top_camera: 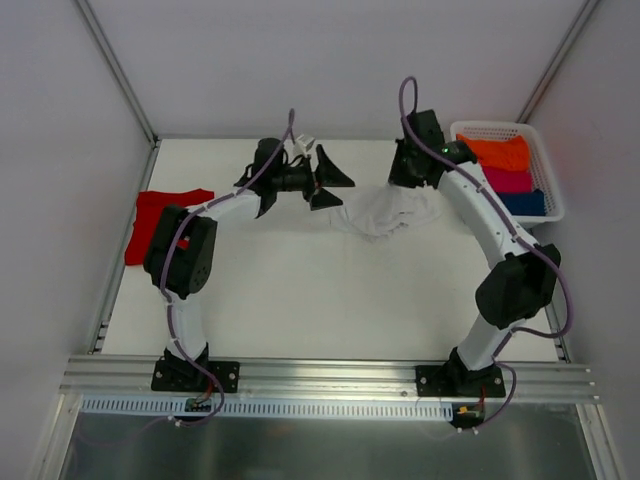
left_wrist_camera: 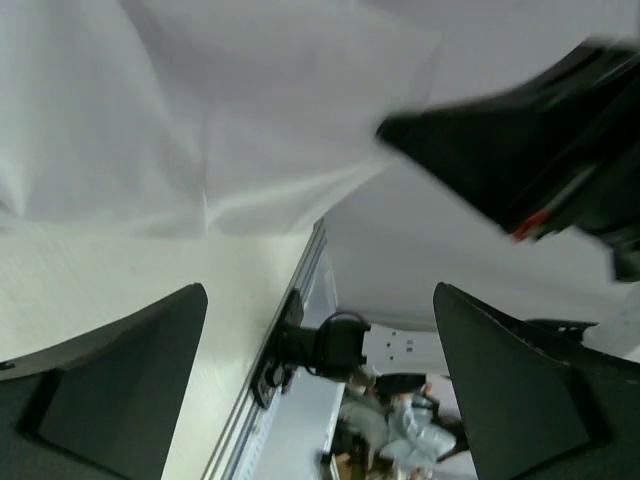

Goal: Fold and stack the t-shirts
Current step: Flatten out the tshirt

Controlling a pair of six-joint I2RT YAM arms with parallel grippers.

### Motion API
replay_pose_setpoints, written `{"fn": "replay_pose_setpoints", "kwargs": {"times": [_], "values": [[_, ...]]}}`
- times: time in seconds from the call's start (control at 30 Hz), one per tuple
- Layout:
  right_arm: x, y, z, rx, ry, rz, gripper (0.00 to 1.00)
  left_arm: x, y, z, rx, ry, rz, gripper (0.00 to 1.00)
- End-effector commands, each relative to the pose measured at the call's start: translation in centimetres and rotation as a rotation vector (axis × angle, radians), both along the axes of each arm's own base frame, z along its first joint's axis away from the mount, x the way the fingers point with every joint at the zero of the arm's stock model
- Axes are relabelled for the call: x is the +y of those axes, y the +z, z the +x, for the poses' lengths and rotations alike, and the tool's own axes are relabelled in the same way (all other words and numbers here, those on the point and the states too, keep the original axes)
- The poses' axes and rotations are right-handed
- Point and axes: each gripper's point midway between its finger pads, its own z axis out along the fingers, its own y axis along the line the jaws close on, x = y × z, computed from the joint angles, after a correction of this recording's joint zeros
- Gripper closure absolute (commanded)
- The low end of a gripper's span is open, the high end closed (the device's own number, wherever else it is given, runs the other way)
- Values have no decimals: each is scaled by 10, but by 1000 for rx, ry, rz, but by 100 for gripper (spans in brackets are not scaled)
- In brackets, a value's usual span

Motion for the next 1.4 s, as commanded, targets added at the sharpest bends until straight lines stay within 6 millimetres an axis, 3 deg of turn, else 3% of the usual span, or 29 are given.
{"fn": "replay_pose_setpoints", "kwargs": {"times": [0.0,0.03,0.07,0.13,0.2,0.23,0.27,0.3,0.33,0.37,0.4,0.47,0.5,0.53,0.6,0.67,0.7,0.73,0.77,0.83,0.87,1.0,1.03,1.1,1.17,1.2,1.23,1.33,1.37], "values": [[2,15,2,-225,-45,-75,100,21,71,13,-266,96,-331,1],[5,-1,3,-209,-30,-78,99,14,71,6,-318,71,-303,1],[12,2,12,-242,-14,-65,100,7,62,2,-414,58,-209,1],[19,-4,20,-258,24,-111,99,-20,74,-18,-636,-1,-120,1],[20,3,24,-297,34,-124,100,-27,67,-22,-652,40,-22,1],[21,23,24,-367,25,-100,99,-28,81,-34,-725,53,-10,1],[18,18,20,-371,21,-102,100,-25,81,-37,-751,88,16,1],[13,29,17,-397,3,-95,100,-16,64,-30,-741,174,108,1],[9,49,9,-432,7,-80,99,-12,77,-41,-818,181,147,1],[10,77,4,-480,23,-55,100,-7,76,-47,-834,187,199,1],[22,95,-5,-505,96,-17,100,2,62,-51,-815,202,295,1],[29,136,-27,-562,184,43,100,4,76,-76,-898,180,326,1],[44,161,-43,-596,272,130,99,8,66,-82,-890,172,351,1],[54,178,-55,-613,309,219,100,13,75,-92,-896,185,331,1],[69,204,-90,-637,410,360,100,19,62,-104,-852,189,339,1],[83,225,-115,-636,483,497,99,30,66,-112,-838,248,342,1],[93,236,-140,-626,577,573,100,31,53,-121,-824,245,361,1],[100,249,-150,-643,627,630,100,37,59,-125,-827,275,357,1],[110,260,-174,-592,719,746,99,41,48,-129,-812,276,373,1],[120,285,-193,-597,797,870,100,47,46,-138,-787,294,364,1],[125,297,-214,-534,869,974,100,51,37,-143,-770,292,370,1],[130,355,-258,-541,1042,1151,99,58,43,-156,-769,323,347,1],[127,376,-265,-570,1072,1175,100,59,43,-157,-773,325,348,1],[130,393,-268,-527,1110,1233,99,60,45,-157,-777,331,352,1],[121,425,-287,-576,1173,1270,100,62,43,-156,-777,339,365,1],[126,425,-280,-538,1165,1287,100,62,42,-155,-778,342,369,1],[122,435,-287,-568,1187,1283,99,63,41,-155,-776,344,372,1],[123,420,-272,-606,1127,1194,99,66,38,-152,-769,360,395,1],[131,387,-245,-528,1035,1143,100,68,33,-152,-763,358,419,1]]}}
